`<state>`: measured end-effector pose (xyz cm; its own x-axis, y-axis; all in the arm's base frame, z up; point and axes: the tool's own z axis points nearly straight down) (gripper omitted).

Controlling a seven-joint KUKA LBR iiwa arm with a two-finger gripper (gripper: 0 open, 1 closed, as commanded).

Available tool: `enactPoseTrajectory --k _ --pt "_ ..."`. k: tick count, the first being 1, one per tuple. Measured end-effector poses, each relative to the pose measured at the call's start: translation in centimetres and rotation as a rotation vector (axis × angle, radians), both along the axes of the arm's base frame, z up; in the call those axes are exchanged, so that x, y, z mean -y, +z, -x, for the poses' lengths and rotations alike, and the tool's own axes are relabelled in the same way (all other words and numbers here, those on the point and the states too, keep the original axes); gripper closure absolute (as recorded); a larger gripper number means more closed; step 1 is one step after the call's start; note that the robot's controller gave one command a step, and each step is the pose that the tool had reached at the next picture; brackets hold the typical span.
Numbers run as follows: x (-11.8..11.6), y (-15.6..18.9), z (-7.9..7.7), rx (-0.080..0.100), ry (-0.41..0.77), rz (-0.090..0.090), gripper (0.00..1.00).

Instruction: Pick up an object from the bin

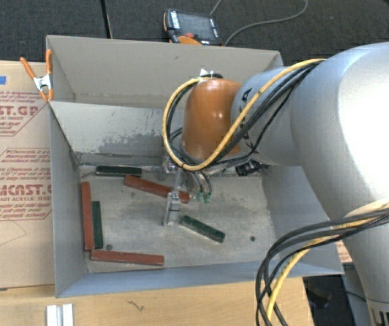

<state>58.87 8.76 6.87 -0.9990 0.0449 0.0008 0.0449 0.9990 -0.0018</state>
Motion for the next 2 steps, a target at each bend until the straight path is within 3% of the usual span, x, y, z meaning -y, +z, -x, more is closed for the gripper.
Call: enactPoseTrajectory --k 1,2 --pt "-0.4 0.2 -0.1 0.003 0.004 -0.003 1.0" --pt "3.5 13.6 0.5 0.011 -0.014 -0.003 1.0"
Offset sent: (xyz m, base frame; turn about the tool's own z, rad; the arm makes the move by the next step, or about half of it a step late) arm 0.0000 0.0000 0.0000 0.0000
